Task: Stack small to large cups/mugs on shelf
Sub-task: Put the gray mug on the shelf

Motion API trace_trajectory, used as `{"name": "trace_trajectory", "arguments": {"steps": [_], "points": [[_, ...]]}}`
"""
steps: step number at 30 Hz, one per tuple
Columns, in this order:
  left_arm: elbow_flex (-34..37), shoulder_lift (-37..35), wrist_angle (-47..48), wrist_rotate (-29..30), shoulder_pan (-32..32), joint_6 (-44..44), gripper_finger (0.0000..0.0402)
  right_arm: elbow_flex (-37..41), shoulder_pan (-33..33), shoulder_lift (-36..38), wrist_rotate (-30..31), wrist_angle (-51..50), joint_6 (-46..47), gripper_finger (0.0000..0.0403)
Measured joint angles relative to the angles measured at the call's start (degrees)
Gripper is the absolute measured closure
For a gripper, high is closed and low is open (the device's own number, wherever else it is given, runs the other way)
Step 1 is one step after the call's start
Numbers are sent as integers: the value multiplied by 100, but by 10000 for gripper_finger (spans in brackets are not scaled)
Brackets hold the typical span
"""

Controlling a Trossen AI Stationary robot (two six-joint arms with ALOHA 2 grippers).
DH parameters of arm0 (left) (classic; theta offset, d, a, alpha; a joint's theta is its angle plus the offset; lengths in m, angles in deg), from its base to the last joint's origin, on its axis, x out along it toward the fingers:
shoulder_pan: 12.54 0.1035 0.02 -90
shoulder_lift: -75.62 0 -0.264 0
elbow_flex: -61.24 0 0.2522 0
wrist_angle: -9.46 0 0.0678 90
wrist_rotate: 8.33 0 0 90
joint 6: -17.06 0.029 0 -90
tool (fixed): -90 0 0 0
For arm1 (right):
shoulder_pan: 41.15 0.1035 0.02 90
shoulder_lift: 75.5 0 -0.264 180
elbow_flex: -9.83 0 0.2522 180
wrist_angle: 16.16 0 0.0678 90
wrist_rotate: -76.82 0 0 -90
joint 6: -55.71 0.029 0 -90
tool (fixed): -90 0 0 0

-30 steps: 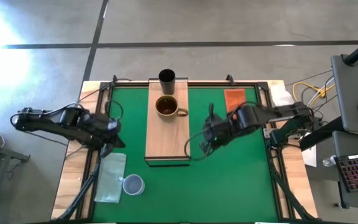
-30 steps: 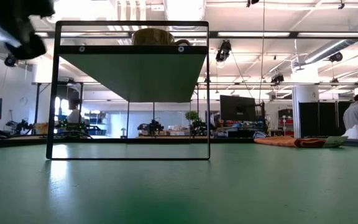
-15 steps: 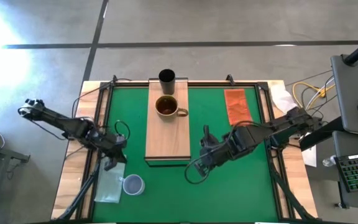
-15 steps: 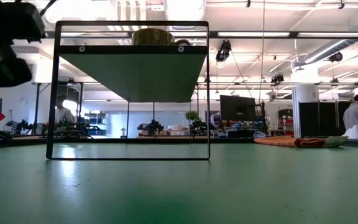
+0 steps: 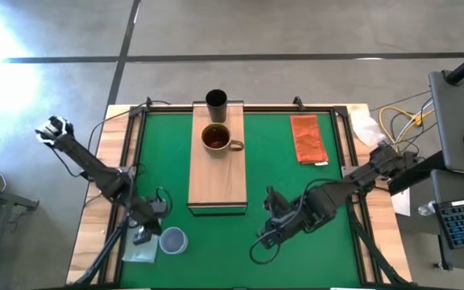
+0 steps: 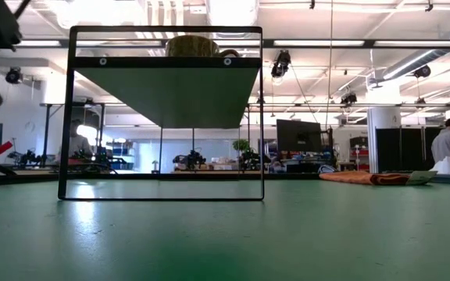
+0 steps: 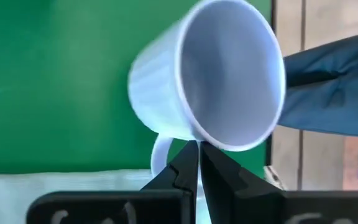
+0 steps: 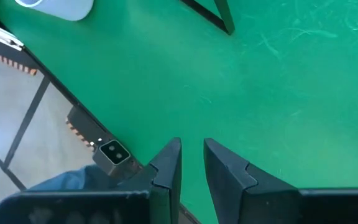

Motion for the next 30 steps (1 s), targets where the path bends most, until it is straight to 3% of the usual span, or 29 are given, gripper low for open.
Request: {"name": "trace_trajectory", "arguments": {"steps": [6, 12, 24, 30], "points": [[-7, 696, -1144, 317, -599, -587, 398, 0, 8, -19, 20, 4, -158, 342], [-91, 1520, -2453, 487, -755, -757, 398, -1, 8, -19, 152, 3, -230, 342], [-676, 3112, -4166, 686, -753, -153, 398, -2, 8, -19, 152, 0, -267, 342], [-1142, 3534, -4384, 965, -740, 347, 398, -2, 8, -28, 152, -4, -306, 342]]}}
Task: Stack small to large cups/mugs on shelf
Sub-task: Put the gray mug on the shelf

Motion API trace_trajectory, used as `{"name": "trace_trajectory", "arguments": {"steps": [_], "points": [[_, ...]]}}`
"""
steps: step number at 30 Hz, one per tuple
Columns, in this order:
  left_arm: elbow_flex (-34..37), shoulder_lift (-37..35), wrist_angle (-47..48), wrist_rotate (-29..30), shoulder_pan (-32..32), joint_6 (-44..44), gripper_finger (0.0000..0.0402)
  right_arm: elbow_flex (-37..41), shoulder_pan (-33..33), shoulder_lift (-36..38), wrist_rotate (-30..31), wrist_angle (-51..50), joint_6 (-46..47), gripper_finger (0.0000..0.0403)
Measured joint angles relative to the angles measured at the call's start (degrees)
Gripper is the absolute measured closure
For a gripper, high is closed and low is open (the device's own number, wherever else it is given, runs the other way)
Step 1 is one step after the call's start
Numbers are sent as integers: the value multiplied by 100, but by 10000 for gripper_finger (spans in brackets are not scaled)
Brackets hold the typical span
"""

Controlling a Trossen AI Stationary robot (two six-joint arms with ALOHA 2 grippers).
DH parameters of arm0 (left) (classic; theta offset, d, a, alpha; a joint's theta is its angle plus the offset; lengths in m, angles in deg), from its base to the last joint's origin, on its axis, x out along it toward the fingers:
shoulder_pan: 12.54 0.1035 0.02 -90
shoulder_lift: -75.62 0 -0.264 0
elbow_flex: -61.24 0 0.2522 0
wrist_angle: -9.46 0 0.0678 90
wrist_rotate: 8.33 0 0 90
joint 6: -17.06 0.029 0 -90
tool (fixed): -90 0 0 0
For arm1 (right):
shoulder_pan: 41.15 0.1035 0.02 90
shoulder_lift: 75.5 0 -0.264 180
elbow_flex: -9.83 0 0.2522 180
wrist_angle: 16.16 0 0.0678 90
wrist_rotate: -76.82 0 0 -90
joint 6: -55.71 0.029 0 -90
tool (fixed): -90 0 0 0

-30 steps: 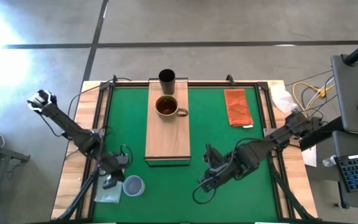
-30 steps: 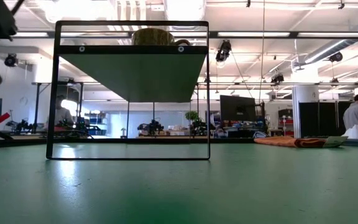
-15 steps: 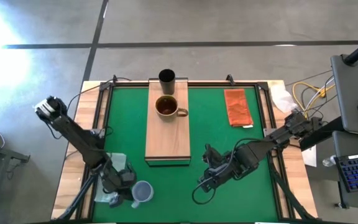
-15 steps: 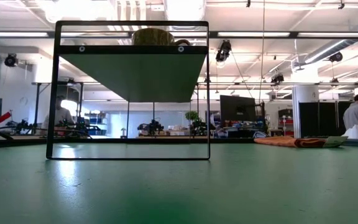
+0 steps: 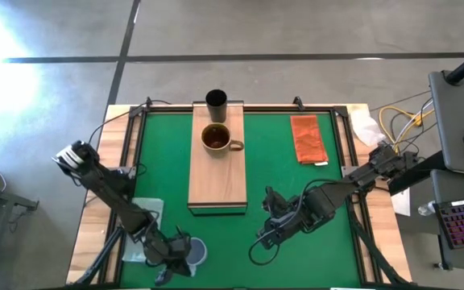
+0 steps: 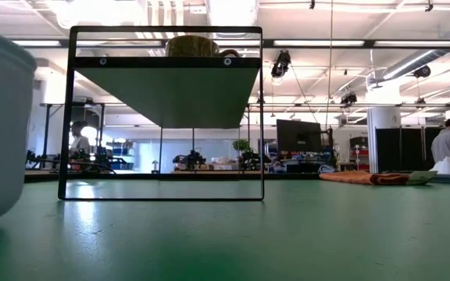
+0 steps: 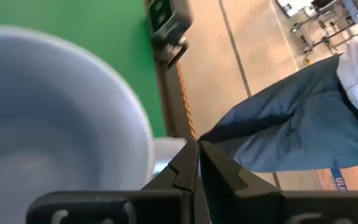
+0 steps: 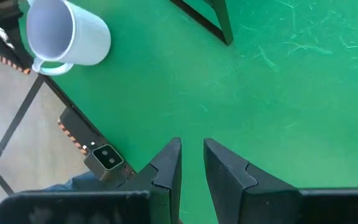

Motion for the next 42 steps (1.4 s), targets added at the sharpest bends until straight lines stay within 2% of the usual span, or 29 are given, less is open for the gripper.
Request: {"name": "trace_trajectory", "arguments": {"steps": [5, 9, 11, 15, 18, 23, 27, 30, 42], "points": [[-251, -92, 444, 55, -11, 52, 398, 0, 0, -13, 1, -3, -143, 342], [-294, -637, 1334, 321, -22, 32, 398, 0, 2, -35, 6, -5, -240, 342], [-294, -1019, 1966, 628, -31, 30, 398, 10, 9, -37, 13, -4, -256, 342], [-293, -1790, 3498, 1697, -33, 4, 398, 30, 37, -37, 197, -20, -250, 342], [-179, -2098, 4025, 1920, 91, 239, 398, 31, 37, -37, 320, -23, -254, 342], [4, -2157, 4015, 1894, 273, 709, 388, 31, 37, -37, 422, -39, -255, 342], [42, -1875, 4025, 1815, 390, 699, 380, 33, 37, -37, 442, -39, -220, 342], [42, -1577, 3908, 1506, 383, 696, 379, 39, 37, -37, 420, -33, -139, 342], [44, -834, 2509, 800, 163, 150, 378, 105, 37, -37, 407, -47, -83, 342]]}}
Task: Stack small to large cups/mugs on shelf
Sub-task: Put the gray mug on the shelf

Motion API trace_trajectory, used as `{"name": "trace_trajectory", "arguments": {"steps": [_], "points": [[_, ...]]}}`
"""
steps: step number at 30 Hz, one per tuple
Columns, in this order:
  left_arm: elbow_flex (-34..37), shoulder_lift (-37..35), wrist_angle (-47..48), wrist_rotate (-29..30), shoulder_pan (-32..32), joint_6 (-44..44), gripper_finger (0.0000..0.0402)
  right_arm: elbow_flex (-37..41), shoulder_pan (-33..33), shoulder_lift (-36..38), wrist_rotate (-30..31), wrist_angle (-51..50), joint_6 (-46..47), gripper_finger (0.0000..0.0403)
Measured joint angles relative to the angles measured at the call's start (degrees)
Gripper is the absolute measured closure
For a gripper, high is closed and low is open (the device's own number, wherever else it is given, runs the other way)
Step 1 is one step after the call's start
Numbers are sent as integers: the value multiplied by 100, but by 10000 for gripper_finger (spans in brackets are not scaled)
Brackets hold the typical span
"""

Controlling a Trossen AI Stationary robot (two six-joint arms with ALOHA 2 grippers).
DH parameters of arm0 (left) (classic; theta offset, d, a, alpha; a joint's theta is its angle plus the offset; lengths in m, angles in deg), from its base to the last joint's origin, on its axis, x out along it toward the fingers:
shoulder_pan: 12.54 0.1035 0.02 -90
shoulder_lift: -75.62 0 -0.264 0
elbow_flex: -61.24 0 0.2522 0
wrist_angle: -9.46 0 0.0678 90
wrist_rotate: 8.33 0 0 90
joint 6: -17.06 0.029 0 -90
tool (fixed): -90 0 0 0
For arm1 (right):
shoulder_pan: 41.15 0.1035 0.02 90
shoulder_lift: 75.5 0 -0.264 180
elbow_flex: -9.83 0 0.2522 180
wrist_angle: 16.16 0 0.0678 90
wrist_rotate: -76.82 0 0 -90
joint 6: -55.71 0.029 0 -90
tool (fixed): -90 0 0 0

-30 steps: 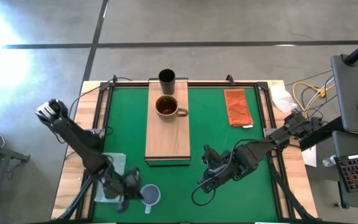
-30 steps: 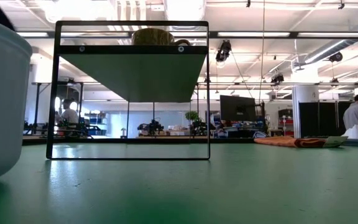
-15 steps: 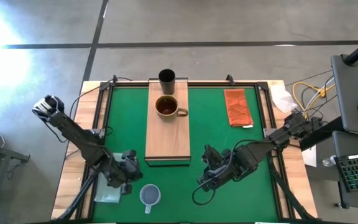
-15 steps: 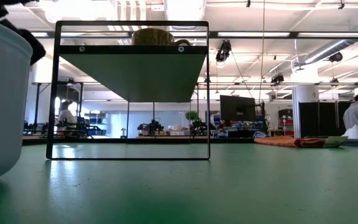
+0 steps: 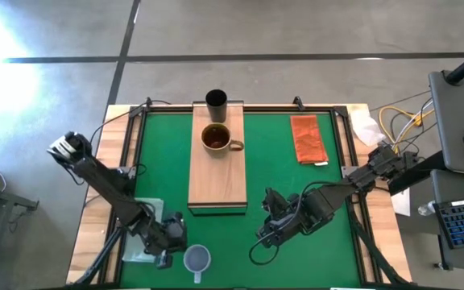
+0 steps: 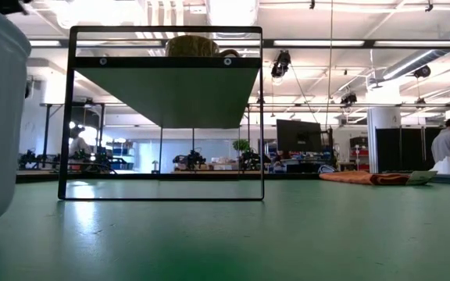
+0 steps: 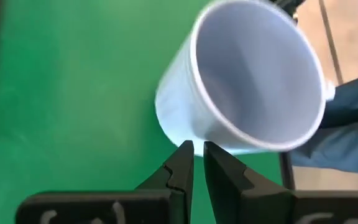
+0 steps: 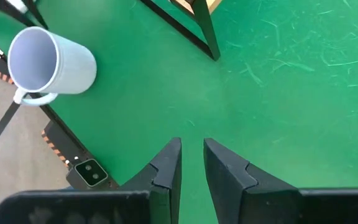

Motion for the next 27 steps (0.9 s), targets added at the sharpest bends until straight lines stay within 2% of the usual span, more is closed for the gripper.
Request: {"name": "trace_trajectory", "arguments": {"steps": [8, 12, 17, 27], "points": [[-279, 433, -337, -69, -411, -344, 378, 2, 0, 0, -28, -69, 0, 342], [-392, 585, -561, -86, -541, -472, 378, 65, 31, 0, -530, 13, 22, 341], [-519, 770, -668, -74, -556, -600, 379, 420, 156, -99, -778, 721, 159, 320], [-637, 1388, -1949, 163, -541, -437, 379, 619, 165, -332, -761, 1503, 397, 288]]}}
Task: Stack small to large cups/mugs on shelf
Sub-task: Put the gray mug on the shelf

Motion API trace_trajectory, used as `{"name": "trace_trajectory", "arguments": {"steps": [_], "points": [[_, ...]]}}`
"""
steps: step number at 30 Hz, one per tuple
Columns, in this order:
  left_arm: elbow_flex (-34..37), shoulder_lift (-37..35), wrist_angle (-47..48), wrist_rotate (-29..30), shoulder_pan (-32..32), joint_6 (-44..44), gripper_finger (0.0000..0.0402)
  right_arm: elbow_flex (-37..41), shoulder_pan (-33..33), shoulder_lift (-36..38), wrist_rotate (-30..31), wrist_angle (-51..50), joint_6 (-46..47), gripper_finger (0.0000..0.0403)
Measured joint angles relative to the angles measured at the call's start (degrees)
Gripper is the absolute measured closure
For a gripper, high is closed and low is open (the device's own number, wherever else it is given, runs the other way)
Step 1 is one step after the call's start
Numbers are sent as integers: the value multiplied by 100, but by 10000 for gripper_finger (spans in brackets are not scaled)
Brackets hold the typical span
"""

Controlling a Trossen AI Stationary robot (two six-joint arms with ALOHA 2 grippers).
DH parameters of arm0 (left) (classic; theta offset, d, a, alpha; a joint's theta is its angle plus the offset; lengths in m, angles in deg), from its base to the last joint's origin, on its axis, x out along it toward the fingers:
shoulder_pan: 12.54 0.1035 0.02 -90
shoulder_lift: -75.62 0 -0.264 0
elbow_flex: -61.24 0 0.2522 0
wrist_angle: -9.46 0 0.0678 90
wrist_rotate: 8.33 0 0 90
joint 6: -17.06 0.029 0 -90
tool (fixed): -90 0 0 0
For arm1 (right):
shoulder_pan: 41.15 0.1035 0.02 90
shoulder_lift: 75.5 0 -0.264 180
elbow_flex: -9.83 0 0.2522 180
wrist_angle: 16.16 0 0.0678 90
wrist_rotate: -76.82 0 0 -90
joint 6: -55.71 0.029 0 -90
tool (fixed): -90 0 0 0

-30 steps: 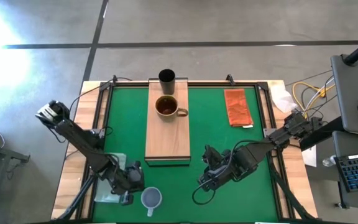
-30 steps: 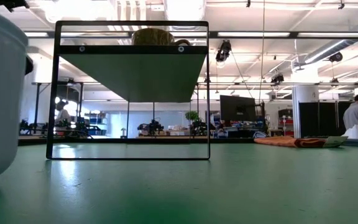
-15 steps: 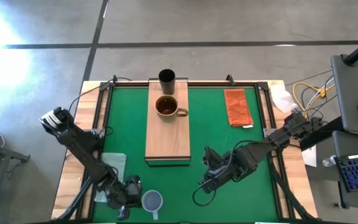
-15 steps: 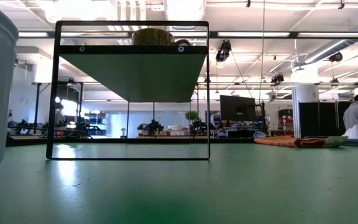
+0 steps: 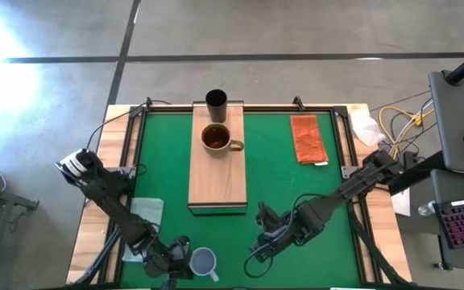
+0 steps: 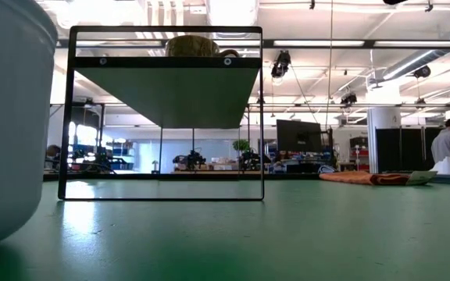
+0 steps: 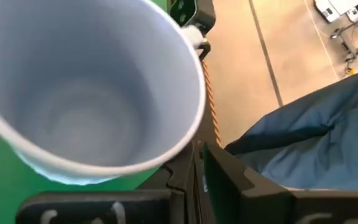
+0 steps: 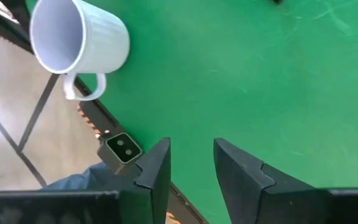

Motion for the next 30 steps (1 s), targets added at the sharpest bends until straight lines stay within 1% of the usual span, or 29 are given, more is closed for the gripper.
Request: {"name": "trace_trajectory", "arguments": {"steps": [4, 8, 14, 18, 21, 25, 28, 30], "points": [[-52, 356, -610, -21, 0, 79, 379, 7, 53, -29, 27, -8, 107, 284], [-124, 664, -1303, -31, 84, 574, 379, 7, 126, -35, 53, -7, 173, 286], [-303, 772, -1357, -9, 305, 1275, 379, 9, 267, -48, 223, -5, 513, 283], [-292, 665, -1334, -30, 354, 1367, 379, 11, 350, -48, 319, 2, 650, 283], [-268, 430, -952, -32, 304, 1187, 379, 11, 409, -48, 332, 84, 702, 281], [-266, -10, 156, 43, 174, 964, 379, 28, 442, -90, 363, 563, 643, 280], [-264, -247, 1096, 317, 115, 876, 379, 28, 434, -220, 409, 919, 535, 283], [-252, -284, 1427, 462, 111, 878, 379, 28, 430, -326, 459, 1085, 499, 284]]}}
